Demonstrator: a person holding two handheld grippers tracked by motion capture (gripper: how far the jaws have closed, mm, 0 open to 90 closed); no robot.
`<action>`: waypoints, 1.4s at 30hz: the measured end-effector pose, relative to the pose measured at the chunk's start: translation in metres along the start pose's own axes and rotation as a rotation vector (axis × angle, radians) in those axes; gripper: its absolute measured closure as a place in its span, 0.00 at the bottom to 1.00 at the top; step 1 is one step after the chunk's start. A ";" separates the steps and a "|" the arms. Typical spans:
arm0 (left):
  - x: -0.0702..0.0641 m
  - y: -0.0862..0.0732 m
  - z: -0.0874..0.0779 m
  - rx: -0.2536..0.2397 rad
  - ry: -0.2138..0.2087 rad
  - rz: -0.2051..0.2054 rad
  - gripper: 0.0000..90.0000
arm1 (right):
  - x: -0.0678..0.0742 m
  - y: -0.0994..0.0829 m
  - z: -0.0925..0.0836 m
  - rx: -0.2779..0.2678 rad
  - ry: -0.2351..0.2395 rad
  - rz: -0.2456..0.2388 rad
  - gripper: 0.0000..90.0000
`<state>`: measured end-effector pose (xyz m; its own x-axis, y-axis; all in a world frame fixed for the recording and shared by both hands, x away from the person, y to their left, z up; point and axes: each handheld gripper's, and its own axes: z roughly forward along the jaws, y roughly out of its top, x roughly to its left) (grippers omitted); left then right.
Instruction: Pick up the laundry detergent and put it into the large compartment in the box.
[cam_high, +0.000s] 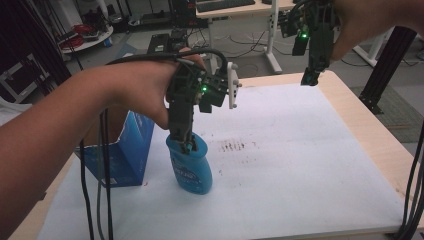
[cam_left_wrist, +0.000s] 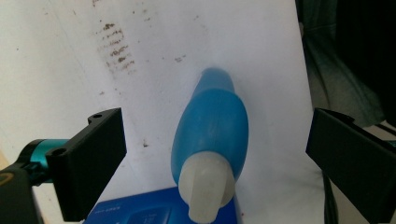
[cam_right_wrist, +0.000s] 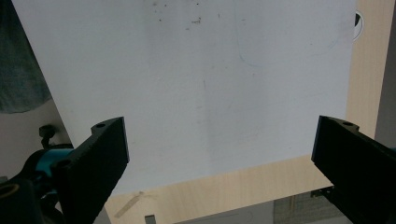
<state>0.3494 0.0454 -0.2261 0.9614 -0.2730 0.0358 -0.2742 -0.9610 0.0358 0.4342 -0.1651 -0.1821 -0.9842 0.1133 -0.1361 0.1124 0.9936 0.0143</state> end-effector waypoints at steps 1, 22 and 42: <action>0.000 -0.002 0.001 0.002 0.002 0.007 0.05 | 0.000 0.000 0.000 0.005 0.001 0.000 0.03; 0.001 -0.024 0.034 0.027 -0.038 0.100 0.05 | 0.001 0.003 0.003 0.014 -0.003 0.019 0.03; 0.003 -0.027 0.062 0.076 -0.028 0.197 0.05 | 0.001 0.009 0.007 0.032 -0.003 0.037 0.03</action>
<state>0.3612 0.0675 -0.2889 0.8901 -0.4556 0.0073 -0.4549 -0.8894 -0.0449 0.4356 -0.1563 -0.1894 -0.9790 0.1496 -0.1386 0.1528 0.9882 -0.0129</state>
